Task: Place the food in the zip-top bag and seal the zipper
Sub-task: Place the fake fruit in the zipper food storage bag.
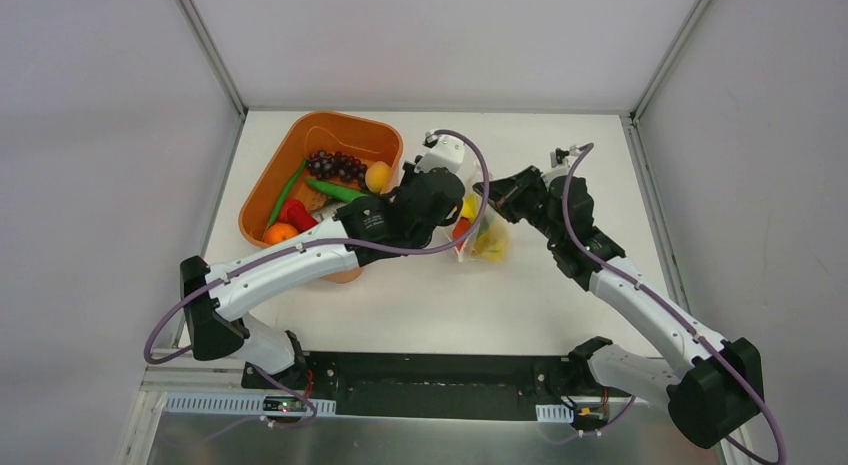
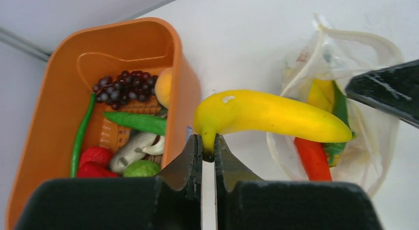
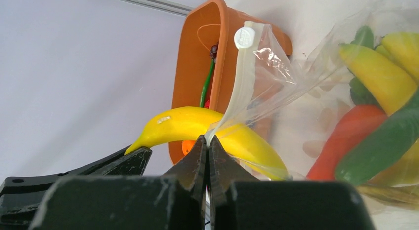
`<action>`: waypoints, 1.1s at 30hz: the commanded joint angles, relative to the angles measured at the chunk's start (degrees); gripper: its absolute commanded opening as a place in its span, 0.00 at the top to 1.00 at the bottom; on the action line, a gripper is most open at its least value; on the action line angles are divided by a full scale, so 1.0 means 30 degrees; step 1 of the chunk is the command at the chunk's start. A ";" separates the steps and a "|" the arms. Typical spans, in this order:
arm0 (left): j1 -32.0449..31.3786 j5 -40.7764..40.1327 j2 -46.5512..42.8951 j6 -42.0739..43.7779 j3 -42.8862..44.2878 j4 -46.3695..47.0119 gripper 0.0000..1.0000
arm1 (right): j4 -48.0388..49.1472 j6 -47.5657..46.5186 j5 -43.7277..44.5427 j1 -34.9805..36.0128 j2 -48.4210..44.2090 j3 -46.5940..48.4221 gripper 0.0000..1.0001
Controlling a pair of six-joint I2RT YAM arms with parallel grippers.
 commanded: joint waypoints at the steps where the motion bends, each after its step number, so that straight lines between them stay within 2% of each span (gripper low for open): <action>1: -0.0224 -0.3960 -0.0237 0.0778 0.0580 0.0151 1.00 | 0.1411 0.0009 0.0678 0.0153 -0.0988 0.0042 1.00; 8: -0.1593 -0.5162 -0.0573 0.5536 -0.1630 0.6375 1.00 | 0.1490 -0.0004 0.0473 0.0170 -0.0998 0.0064 1.00; 9: -0.1721 -0.5459 -0.0262 0.5154 -0.1045 0.5723 1.00 | 0.1470 0.0139 0.0429 0.0158 -0.1001 0.0107 1.00; 11: -0.1827 -0.5545 0.0453 0.3011 0.0865 0.2498 1.00 | 0.1493 0.0465 0.0356 0.0182 -0.1033 0.0147 1.00; 15: -0.1801 -0.3716 0.1153 -0.1476 0.3115 -0.1967 1.00 | 0.1968 0.0613 0.1499 0.0668 -0.1374 -0.0198 1.00; 20: -0.1628 -0.1463 0.1779 -0.3474 0.4385 -0.4032 1.00 | 0.3305 0.0540 0.3145 0.1408 -0.2107 -0.1107 1.00; 24: -0.1440 -0.0634 0.3515 -0.4826 0.6538 -0.7426 1.00 | 0.3430 0.0293 0.3572 0.1858 -0.2265 -0.1183 1.00; 29: -0.0804 0.2710 0.3583 -0.6515 0.6132 -0.7851 1.00 | 0.2950 -0.0190 0.4264 0.2219 -0.2479 -0.1090 1.00; 33: 0.0560 0.5274 0.3043 -0.7925 0.5551 -0.8057 1.00 | 0.2973 -0.0809 0.4982 0.2611 -0.2825 -0.1260 1.00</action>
